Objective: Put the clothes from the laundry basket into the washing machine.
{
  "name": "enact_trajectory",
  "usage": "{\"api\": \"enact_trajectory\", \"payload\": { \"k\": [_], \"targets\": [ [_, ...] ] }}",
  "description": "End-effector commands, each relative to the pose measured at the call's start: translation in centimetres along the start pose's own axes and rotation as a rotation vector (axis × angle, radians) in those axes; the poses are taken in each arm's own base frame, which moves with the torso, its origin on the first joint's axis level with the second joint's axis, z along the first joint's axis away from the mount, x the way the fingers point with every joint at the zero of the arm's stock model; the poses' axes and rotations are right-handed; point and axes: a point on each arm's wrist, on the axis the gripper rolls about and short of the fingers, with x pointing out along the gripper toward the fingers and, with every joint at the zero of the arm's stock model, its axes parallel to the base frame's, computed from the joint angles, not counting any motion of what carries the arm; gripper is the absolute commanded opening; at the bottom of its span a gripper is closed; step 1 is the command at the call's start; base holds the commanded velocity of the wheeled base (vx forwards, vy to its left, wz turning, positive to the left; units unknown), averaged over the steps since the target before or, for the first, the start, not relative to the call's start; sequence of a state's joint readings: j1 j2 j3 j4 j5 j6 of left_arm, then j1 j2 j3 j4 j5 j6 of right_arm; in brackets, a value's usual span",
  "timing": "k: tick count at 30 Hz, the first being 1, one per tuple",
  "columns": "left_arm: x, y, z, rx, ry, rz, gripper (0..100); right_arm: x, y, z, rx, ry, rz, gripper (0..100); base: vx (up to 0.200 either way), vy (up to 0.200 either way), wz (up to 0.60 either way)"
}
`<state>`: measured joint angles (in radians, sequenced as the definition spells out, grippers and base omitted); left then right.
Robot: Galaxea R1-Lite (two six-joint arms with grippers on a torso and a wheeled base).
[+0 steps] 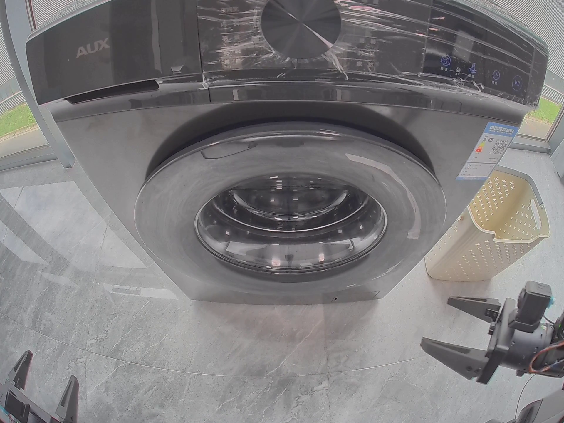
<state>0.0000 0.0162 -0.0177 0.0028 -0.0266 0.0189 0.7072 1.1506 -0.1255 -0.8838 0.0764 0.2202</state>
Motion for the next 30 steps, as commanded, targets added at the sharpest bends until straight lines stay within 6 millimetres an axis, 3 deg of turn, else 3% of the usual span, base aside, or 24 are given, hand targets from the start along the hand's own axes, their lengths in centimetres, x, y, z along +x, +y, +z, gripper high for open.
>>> {"api": "enact_trajectory", "payload": {
  "k": [1,9,14,24,30],
  "targets": [
    [0.0,0.0,-0.4,-0.001,0.0,0.001,100,-5.9,-0.2,-0.4,-0.069,-0.208,-0.025,100,0.0,0.0,0.0],
    [0.0,0.0,-0.5,-0.001,0.0,0.001,100,-10.4,-0.7,-0.7,-0.159,-0.361,-0.362,100,0.0,0.0,0.0],
    [0.0,0.0,-0.5,-0.001,0.002,0.0,100,-12.6,0.2,-2.3,-0.166,-0.382,-0.498,100,0.0,0.0,0.0],
    [0.0,0.0,-0.5,-0.001,0.002,0.0,100,-14.0,0.8,-6.5,-0.154,-0.352,-0.522,100,0.0,0.0,0.0],
    [0.0,0.0,-0.5,-0.001,0.002,0.0,100,-13.7,0.6,-7.4,-0.147,-0.343,-0.58,100,0.0,0.0,0.0]
  ]
}}
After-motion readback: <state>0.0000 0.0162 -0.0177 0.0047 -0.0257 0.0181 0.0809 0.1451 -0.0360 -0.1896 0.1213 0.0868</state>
